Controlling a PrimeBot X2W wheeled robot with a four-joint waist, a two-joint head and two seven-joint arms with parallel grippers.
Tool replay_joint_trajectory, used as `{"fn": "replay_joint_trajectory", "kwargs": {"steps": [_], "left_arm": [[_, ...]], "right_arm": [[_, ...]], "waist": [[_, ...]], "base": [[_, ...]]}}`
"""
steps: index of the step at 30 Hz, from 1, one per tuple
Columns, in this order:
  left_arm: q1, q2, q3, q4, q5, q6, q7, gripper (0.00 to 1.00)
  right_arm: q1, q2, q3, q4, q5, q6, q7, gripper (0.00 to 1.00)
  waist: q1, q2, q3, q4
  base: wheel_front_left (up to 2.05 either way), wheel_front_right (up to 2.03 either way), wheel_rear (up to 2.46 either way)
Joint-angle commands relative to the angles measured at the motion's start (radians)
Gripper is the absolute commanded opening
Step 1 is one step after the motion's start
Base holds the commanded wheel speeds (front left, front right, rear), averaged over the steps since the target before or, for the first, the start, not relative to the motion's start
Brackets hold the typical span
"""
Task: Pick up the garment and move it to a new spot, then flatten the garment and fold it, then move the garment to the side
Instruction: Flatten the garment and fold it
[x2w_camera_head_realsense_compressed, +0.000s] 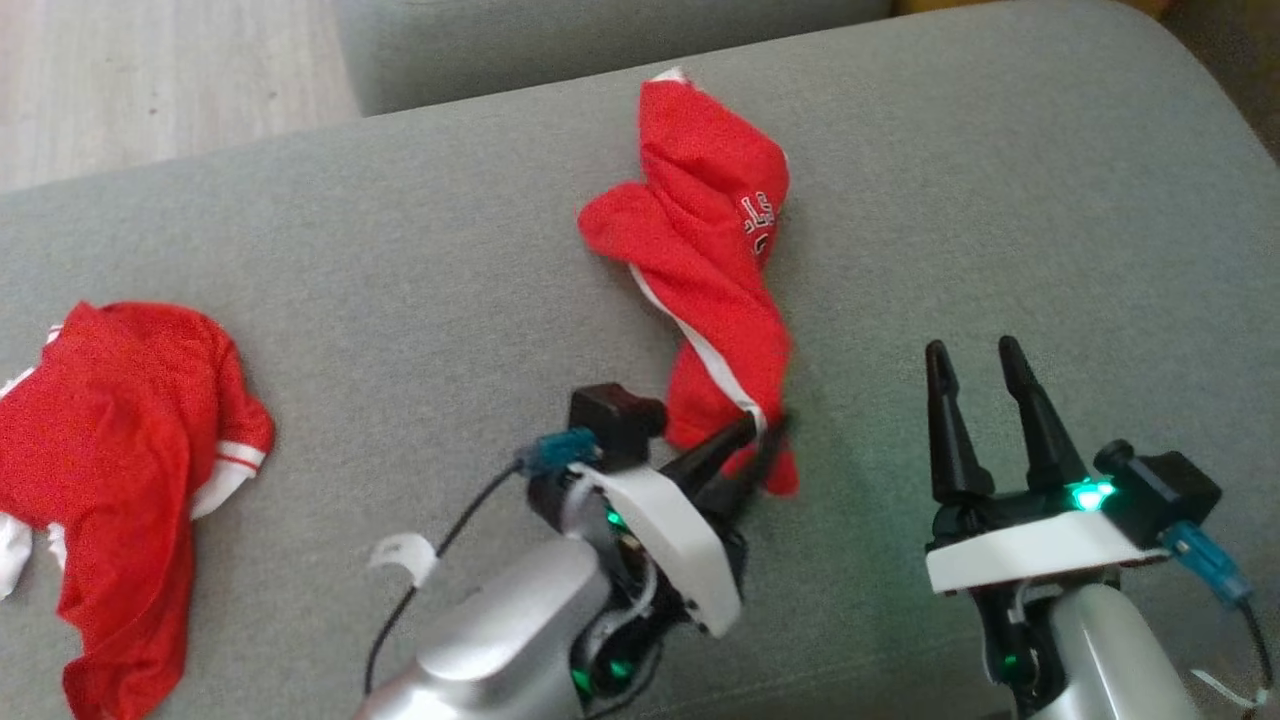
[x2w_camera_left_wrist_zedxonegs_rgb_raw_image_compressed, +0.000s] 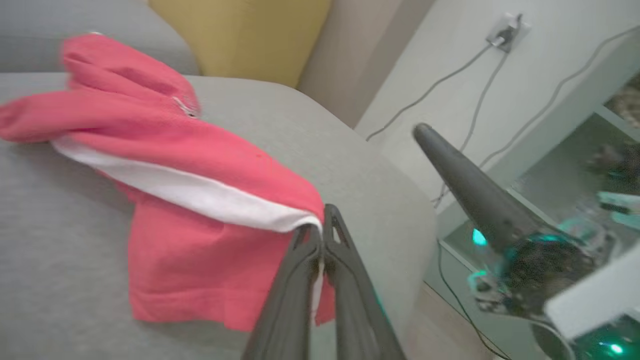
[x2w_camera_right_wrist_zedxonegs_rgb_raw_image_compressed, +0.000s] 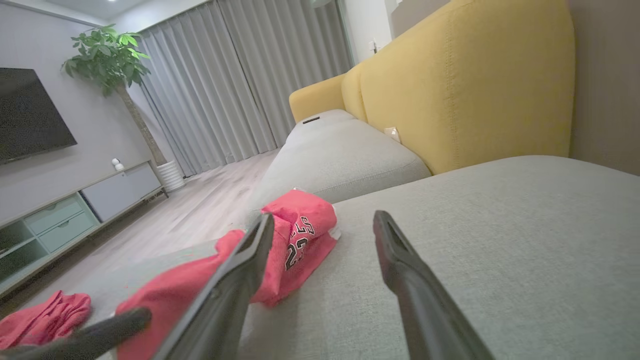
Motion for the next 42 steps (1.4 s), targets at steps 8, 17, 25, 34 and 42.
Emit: {"fn": "replay_joint_trajectory", "kwargs": {"steps": [8, 17, 25, 34, 42], "left_arm": [[-0.097, 0.016, 0.071, -0.018, 0.042, 0.033, -0.079, 1.0], [-0.004, 0.124, 0.324, -0.189, 0.224, 0.044, -0.084, 1.0], [0.184, 0.197, 0.496, -0.243, 0.397, 0.102, -0.084, 1.0], [0.407, 0.14, 0.653, -0.245, 0.488, 0.097, -0.084, 1.0], [0.388, 0.073, 0.692, -0.213, 0.565, 0.022, -0.084, 1.0]], "right_arm": [[-0.011, -0.004, -0.011, -0.036, -0.005, -0.001, -0.011, 1.0], [0.003, -0.004, -0.04, -0.035, -0.021, -0.001, -0.011, 1.0], [0.027, -0.004, -0.026, -0.031, -0.022, -0.001, -0.011, 1.0], [0.059, -0.004, -0.016, -0.027, -0.016, -0.001, -0.011, 1.0], [-0.083, -0.004, 0.044, 0.046, -0.116, -0.001, 0.02, 1.0]], "waist": [[0.0001, -0.0001, -0.004, 0.032], [0.0001, -0.0001, -0.029, 0.117], [0.0001, -0.0001, -0.066, 0.163], [0.0001, -0.0001, -0.079, 0.194], [0.0001, -0.0001, -0.029, 0.252]], "base": [[0.0, 0.0, 0.0], [0.0, 0.0, 0.0], [0.0, 0.0, 0.0], [0.0, 0.0, 0.0], [0.0, 0.0, 0.0]]}}
